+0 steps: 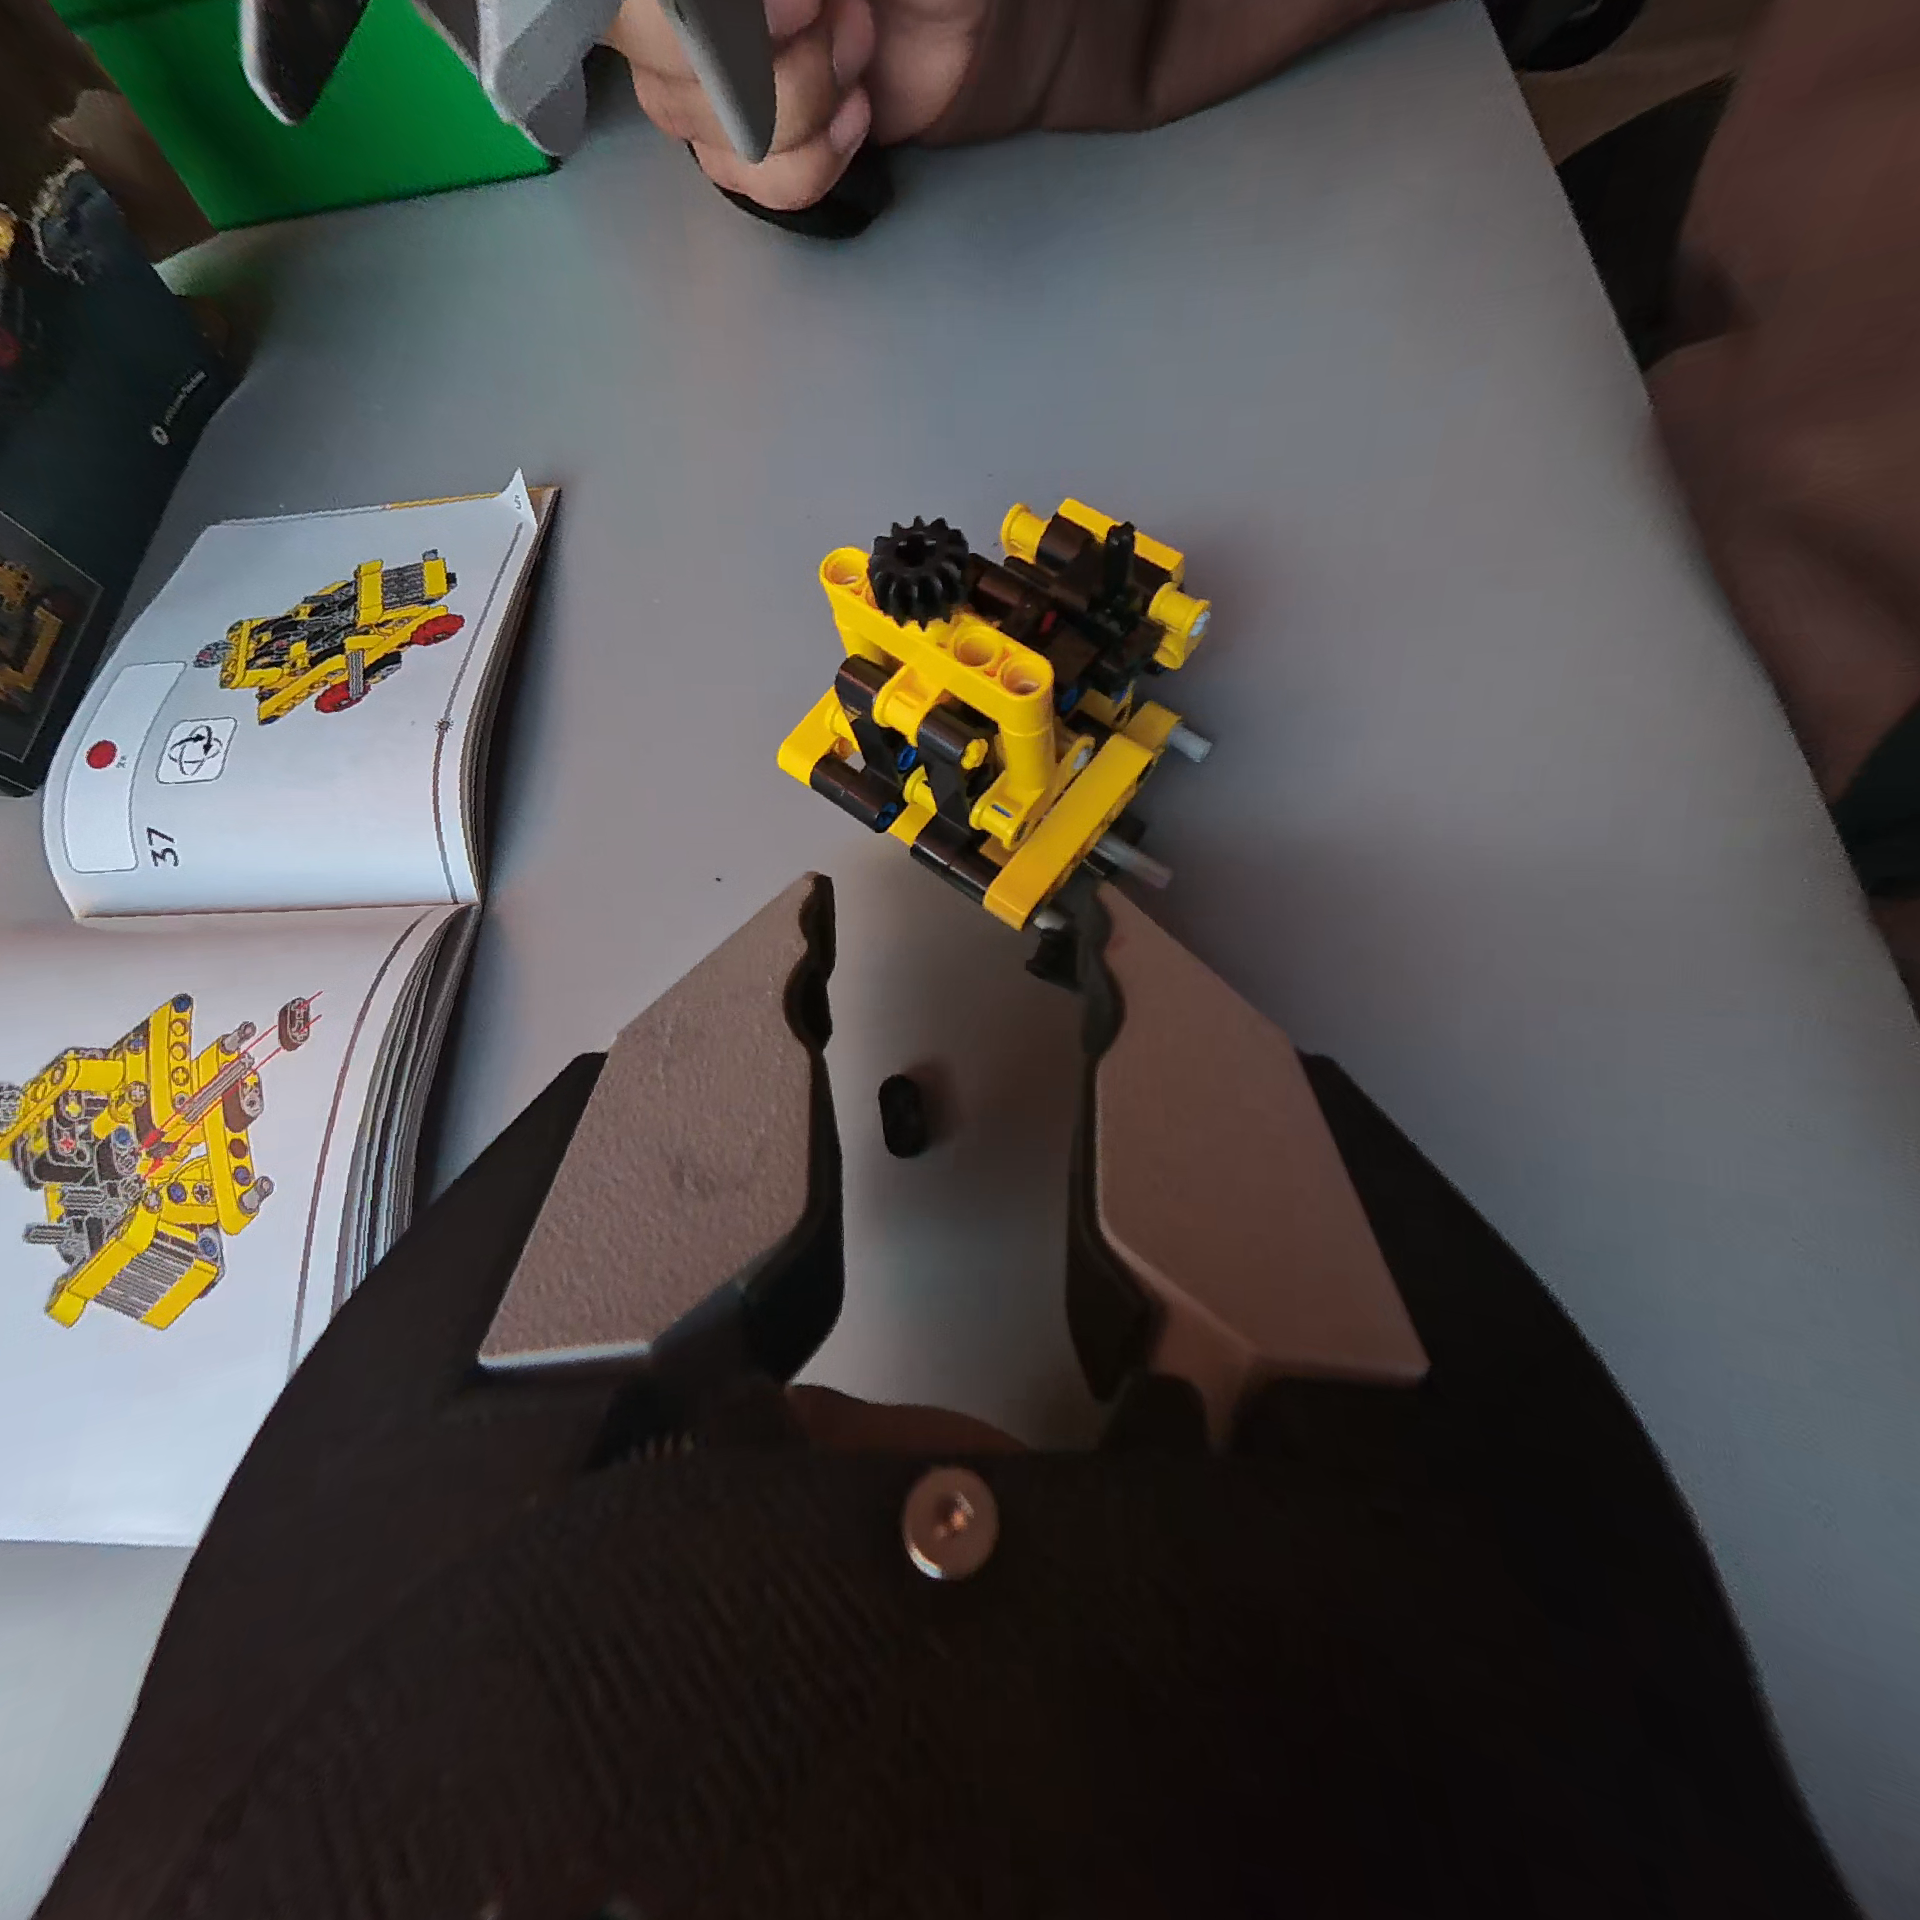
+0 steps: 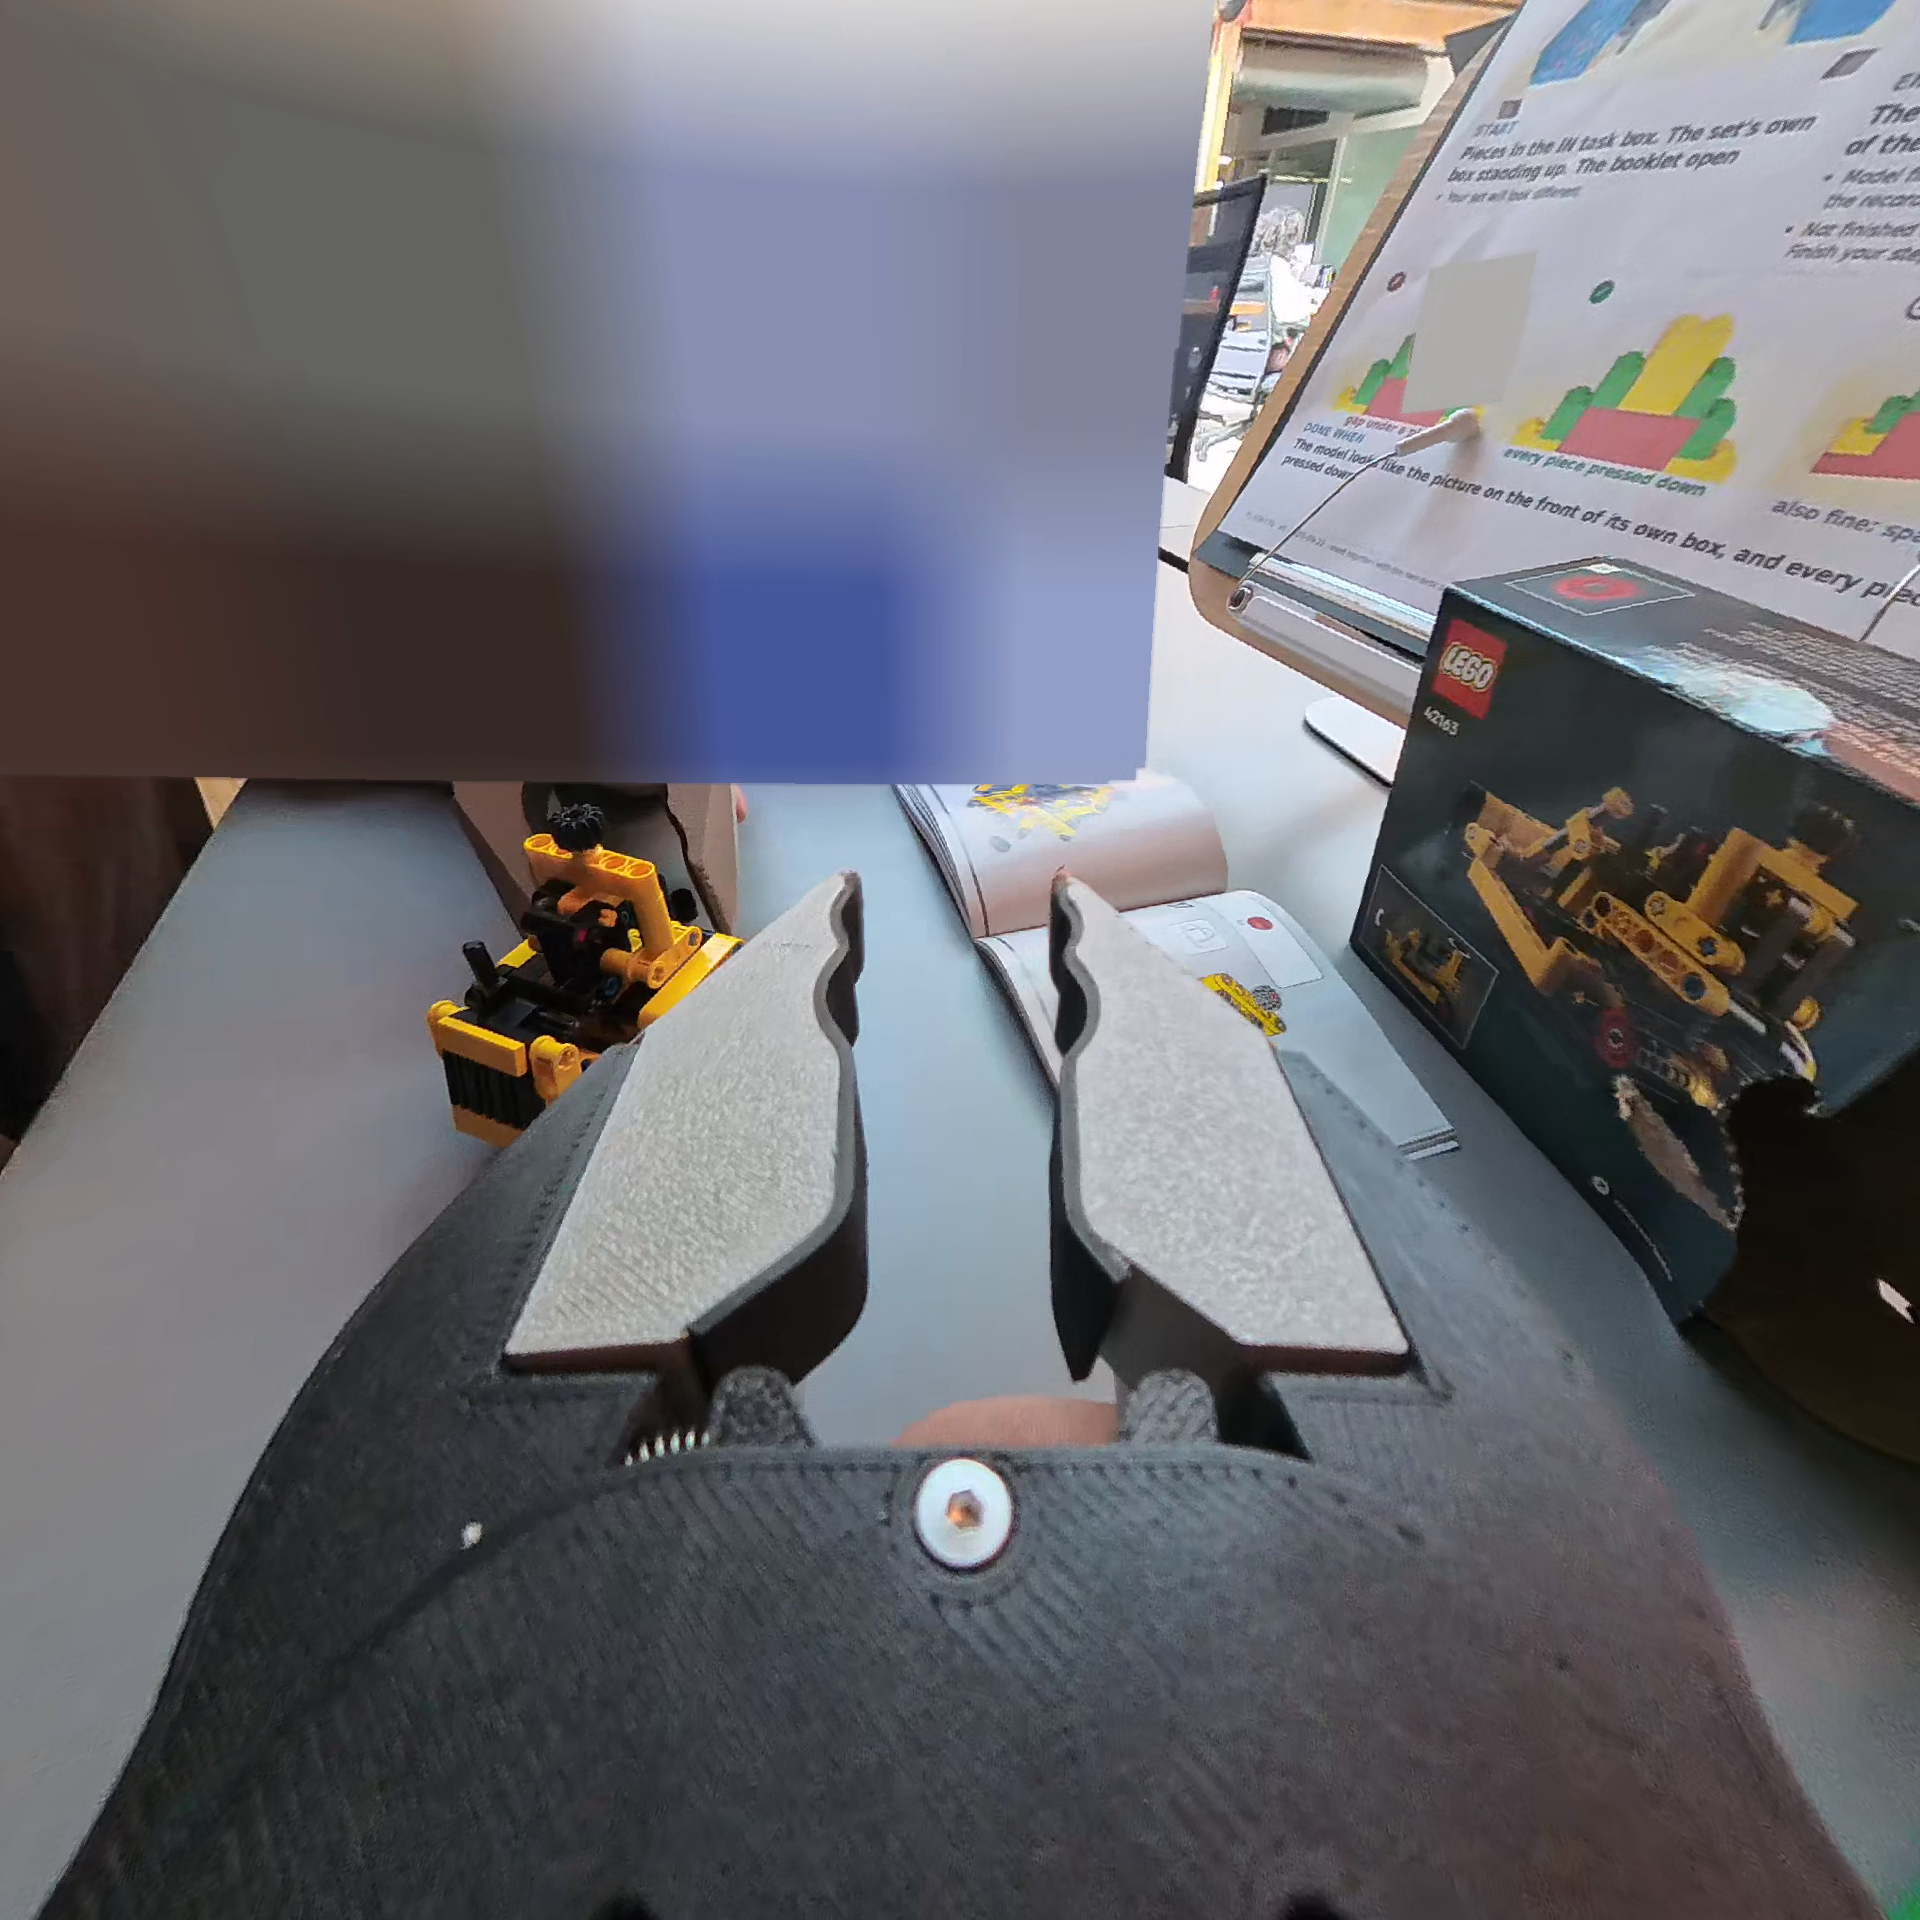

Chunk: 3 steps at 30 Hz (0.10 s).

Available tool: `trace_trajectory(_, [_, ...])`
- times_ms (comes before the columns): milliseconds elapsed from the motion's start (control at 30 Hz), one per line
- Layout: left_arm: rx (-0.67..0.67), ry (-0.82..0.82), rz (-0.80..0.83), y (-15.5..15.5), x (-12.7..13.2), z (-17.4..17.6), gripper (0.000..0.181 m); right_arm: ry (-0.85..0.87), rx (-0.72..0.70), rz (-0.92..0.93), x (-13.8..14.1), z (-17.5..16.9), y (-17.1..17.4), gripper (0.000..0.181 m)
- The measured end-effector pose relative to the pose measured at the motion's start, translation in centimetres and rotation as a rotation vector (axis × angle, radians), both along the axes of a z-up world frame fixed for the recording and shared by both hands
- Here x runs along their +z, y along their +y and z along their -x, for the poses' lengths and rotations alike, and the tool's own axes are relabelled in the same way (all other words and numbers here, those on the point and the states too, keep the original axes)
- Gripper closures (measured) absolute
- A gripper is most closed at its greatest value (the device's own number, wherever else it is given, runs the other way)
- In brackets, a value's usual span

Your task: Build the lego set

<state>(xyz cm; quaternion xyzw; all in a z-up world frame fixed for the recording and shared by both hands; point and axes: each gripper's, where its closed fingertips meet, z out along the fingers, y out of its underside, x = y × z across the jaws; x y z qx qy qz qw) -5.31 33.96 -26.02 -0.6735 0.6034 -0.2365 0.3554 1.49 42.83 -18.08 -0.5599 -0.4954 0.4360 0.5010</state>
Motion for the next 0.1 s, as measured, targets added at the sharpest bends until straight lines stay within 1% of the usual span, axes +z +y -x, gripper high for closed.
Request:
trace_trajectory(33, [0.001, 0.007, -0.004, 0.01, -0.09, 0.01, 0.137, -0.001, -0.003, -0.007, 0.00, -0.01, -0.02, 0.149])
trace_trajectory(100, [-0.001, 0.024, -0.014, -0.03, -0.31, 0.00, 0.137, -0.017, -0.015, -0.036, -0.15, 0.03, -0.02, 0.149])
